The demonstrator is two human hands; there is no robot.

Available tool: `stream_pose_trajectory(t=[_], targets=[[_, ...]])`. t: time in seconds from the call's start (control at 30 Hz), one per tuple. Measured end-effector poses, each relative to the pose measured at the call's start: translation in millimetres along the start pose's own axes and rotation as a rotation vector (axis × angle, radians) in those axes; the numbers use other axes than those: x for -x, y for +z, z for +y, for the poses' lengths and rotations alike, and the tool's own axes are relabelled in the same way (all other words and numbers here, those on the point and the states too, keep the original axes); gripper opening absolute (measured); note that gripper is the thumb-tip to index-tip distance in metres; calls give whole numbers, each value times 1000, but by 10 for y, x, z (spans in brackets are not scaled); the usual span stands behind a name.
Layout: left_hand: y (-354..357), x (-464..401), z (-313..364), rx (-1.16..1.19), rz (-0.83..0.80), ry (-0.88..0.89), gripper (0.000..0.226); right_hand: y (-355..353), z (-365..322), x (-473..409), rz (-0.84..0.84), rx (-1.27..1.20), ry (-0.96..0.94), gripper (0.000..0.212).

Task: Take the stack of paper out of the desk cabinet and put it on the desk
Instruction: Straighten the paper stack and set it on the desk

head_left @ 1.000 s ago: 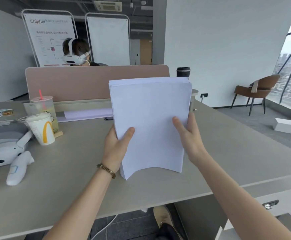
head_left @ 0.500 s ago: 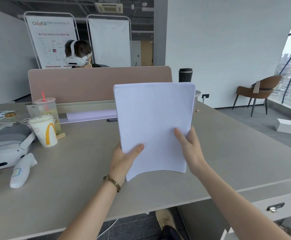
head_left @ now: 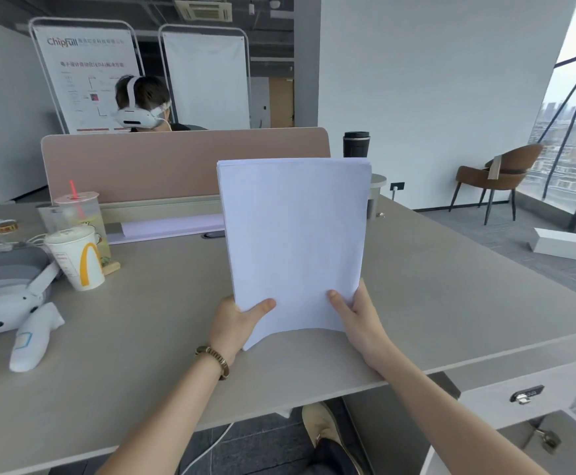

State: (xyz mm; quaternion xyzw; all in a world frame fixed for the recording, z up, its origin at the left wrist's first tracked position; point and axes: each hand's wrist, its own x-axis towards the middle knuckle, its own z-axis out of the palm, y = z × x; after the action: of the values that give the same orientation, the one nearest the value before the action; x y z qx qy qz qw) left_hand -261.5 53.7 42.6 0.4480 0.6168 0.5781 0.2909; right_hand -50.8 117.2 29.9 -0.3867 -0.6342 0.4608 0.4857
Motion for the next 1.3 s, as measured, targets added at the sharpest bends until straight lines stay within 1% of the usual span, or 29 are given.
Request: stream_pose_trajectory(t=[0.17, 0.27, 0.4, 0.53, 0.63, 0.77, 0.87, 0.97, 1.03, 1.13, 1.17, 1.3], targets=[[79, -43, 15, -94, 46, 83, 10, -13, 116, -84, 9, 20, 94, 43], [152, -86, 33, -159, 78, 118, 13, -21, 152, -128, 22, 15, 124, 38], [258, -161, 117, -248, 24, 155, 24, -166, 158, -163, 70, 47, 127, 30], [483, -267, 219, -249, -46, 125, 24, -503, 153, -268, 100, 72, 138, 32], [760, -337, 297, -250, -66, 136, 26, -792, 108, -375, 146, 82, 156, 34], [1191, -396, 382, -209, -84, 124, 37, -1227, 113, -501, 143, 100, 167, 36], [1525, -472, 418, -133, -47, 82, 48, -1563, 182, -627, 134, 101, 185, 43], [1865, -565, 445, -99, -32, 28, 49, -1868, 222, -777, 120, 129, 187, 48], [2085, -641, 420, -109, -45, -1, 50, -2044, 265, -898, 112, 164, 195, 57], [2384, -779, 374, -150, -48, -22, 52, -2277, 389, -1102, 98, 226, 217, 60], [2477, -827, 367, -155, -49, -27, 52, -2348, 434, -1177, 97, 241, 230, 58], [2812, -1006, 339, -195, -43, -63, 50, -2601, 618, -1494, 97, 312, 247, 39]])
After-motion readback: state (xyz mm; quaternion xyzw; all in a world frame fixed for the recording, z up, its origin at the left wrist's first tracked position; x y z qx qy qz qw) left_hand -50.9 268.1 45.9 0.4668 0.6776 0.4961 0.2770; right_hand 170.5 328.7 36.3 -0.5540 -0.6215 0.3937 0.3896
